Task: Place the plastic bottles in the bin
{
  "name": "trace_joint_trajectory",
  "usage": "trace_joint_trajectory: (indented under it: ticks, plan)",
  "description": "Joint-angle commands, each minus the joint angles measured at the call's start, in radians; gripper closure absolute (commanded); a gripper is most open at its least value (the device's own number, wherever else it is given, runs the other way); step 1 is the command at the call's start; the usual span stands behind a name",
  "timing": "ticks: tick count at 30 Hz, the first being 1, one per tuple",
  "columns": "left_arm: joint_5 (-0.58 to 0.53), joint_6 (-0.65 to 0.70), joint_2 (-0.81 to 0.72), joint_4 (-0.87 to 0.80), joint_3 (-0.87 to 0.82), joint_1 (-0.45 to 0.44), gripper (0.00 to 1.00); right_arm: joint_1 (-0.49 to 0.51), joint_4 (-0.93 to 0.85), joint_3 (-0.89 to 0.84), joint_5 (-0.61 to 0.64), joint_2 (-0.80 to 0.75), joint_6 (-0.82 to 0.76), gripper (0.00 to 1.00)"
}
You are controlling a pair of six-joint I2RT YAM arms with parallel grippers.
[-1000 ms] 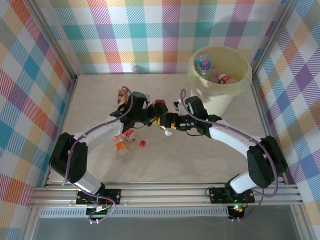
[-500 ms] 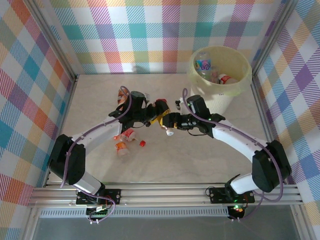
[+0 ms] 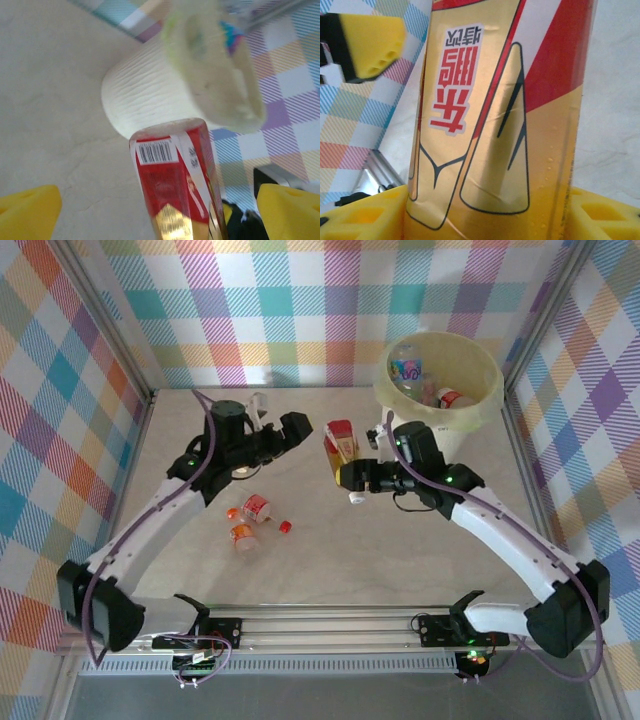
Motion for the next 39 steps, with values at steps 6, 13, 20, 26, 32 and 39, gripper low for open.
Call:
trace_joint_trajectory:
  ticks: [6,13,20,26,32,39]
  plan:
    - [0.143,0.394,-0.202,-0.104,-0.028,-0.004,0.0,-0.004,-0.168,0.212,0.239,-0.062,-0.259,0.39]
    - [0.276,0.481,-0.258,-0.16,-0.037,-0.012,0.0,-0.049,-0.289,0.473,0.415,0.057,-0.384,0.39]
    - [0.262,0.483,-0.261,-0.192,-0.044,-0.024,0.0,-0.176,-0.384,0.676,0.484,0.213,-0.445,0.39]
    - [0.249,0.483,-0.258,-0.206,-0.055,-0.038,0.0,-0.296,-0.482,0.853,0.476,0.36,-0.461,0.39]
    - [0.216,0.483,-0.253,-0.228,-0.078,-0.042,0.0,-0.376,-0.674,1.112,0.432,0.54,-0.444,0.38]
    - [0.201,0.477,-0.251,-0.236,-0.093,-0.042,0.0,-0.421,-0.87,1.391,0.459,0.747,-0.402,0.38]
